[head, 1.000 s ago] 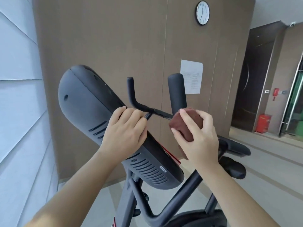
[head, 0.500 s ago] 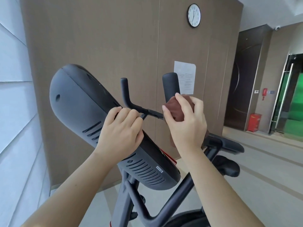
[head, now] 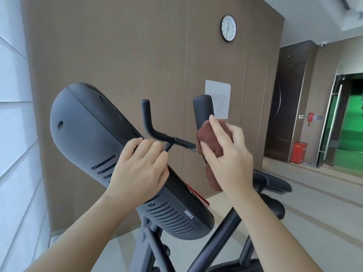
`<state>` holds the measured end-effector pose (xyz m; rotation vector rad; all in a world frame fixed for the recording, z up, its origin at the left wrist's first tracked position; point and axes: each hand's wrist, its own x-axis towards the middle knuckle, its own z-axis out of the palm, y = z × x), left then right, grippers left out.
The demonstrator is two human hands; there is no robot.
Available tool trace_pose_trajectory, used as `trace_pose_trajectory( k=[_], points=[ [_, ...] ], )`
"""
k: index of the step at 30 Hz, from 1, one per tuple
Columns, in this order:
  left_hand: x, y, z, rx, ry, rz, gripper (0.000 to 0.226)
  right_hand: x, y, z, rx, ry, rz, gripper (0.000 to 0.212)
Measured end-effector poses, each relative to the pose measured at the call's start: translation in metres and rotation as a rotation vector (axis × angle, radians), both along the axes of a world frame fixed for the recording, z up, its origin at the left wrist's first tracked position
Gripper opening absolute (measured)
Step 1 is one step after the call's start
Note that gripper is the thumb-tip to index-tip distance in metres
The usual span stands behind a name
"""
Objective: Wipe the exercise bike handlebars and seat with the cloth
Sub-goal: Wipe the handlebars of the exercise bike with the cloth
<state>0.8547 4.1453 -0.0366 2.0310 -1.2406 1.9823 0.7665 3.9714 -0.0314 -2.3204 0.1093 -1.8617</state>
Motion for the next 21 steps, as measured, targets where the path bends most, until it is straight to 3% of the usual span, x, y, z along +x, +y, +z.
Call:
trace_pose_trajectory(
  k=[3, 9, 16, 21],
  points=[
    [-0.001, 0.001, 0.0, 0.008, -0.002, -0.027, 0.019, -0.012, -0.005, -0.019, -0.013, 0.033, -0.007, 0.059],
    [-0.001, 0.002, -0.001, 0.02, -0.007, -0.051, 0.018, 0.015, 0.002, 0.051, 0.063, -0.059, 0.099, 0.051],
    [-0.004, 0.003, -0.001, 0.03, 0.015, -0.05, 0.019, -0.02, -0.014, -0.035, -0.134, 0.094, -0.048, 0.06],
    [-0.019, -0.007, 0.019, -0.093, 0.024, -0.104, 0.013, -0.006, -0.019, 0.016, -0.039, 0.063, 0.172, 0.061]
  ],
)
